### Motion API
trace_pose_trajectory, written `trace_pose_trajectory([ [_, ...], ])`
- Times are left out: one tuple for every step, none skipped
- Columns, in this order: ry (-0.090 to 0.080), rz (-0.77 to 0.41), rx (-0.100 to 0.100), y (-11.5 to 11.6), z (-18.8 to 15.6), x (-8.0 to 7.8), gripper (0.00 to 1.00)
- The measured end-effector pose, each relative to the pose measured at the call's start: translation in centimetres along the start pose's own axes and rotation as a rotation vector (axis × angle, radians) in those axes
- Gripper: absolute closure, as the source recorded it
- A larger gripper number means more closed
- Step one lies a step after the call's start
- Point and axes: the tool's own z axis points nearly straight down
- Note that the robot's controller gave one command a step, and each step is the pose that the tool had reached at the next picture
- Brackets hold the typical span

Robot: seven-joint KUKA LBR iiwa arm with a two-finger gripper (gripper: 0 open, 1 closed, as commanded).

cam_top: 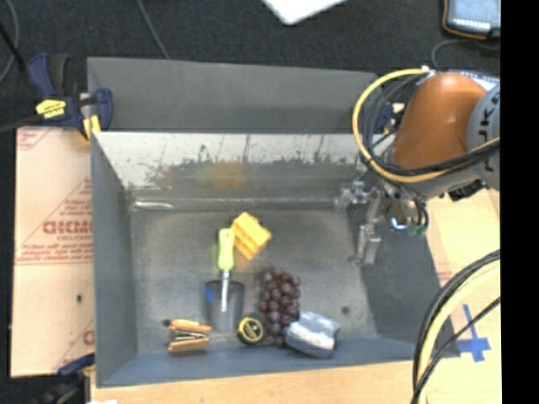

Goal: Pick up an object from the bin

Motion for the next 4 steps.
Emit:
trace_pose_trajectory([
  [-0.008, -0.002, 0.001, 0.0, -0.5, -0.1, 0.00],
  [-0.009, 0.035, 0.002, 4.5, 3.2, 1.5, 0.00],
  [-0.011, 0.042, -0.004, 6.3, 7.7, 0.4, 0.00],
  [-0.011, 0.056, 0.004, 8.7, 9.1, -0.1, 0.00],
])
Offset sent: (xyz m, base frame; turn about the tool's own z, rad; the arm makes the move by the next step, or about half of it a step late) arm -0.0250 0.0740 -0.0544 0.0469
